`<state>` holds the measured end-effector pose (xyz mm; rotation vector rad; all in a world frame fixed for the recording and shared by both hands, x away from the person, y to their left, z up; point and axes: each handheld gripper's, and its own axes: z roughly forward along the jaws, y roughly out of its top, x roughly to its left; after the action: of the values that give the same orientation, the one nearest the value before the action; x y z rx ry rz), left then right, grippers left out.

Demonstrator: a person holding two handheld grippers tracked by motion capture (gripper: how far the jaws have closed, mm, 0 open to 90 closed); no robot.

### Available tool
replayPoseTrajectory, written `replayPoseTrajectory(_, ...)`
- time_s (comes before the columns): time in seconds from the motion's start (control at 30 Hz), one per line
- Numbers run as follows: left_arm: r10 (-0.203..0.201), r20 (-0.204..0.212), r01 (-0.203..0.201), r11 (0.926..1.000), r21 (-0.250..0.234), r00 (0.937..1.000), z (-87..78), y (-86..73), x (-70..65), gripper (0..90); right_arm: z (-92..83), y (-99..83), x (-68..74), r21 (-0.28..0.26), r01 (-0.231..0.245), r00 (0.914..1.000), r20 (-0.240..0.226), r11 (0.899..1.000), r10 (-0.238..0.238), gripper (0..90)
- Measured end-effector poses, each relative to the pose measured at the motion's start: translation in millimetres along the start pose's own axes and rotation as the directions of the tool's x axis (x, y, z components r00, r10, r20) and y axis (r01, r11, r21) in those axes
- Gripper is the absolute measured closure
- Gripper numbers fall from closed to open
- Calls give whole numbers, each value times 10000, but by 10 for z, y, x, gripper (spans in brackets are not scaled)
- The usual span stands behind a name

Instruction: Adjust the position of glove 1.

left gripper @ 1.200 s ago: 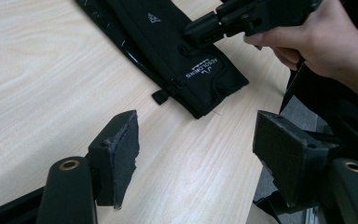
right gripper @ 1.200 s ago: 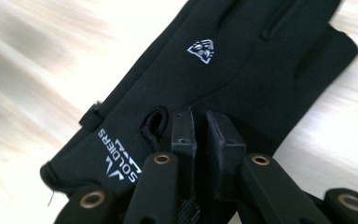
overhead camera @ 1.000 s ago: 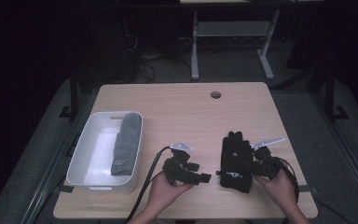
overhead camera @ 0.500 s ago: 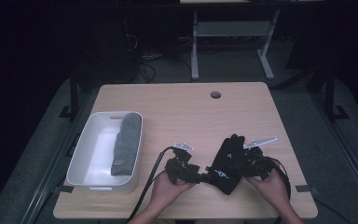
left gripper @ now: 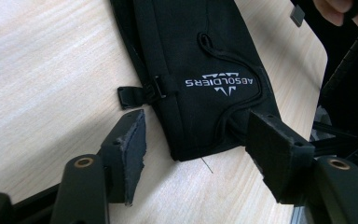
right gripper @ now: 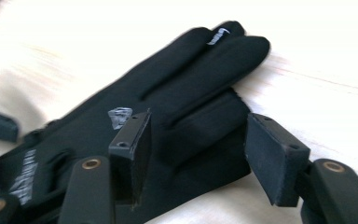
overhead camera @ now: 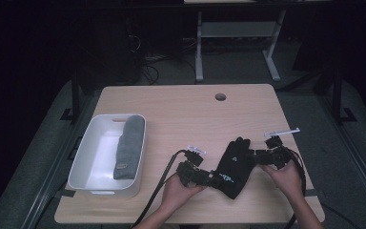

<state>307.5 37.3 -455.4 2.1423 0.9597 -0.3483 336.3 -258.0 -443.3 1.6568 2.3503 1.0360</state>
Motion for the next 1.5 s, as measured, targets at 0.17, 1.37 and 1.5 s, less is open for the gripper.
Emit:
replayPoseTrajectory(0.17,-15,-68,16,9998,201,10000,57,17,13,425,97,12,-51,192,-278,9996,75,9994,277,407)
replayPoseTrajectory(1.37,163,483,-167,9998,80,9987,136,76,35,815,46,-39,-42,267,-880,9915,-935,9958,902,753)
replayPoseTrajectory(1.5,159,494,-158,9999,-32,9987,84,76,34,815,-1,-30,-41,102,-926,9889,-1160,9956,932,753)
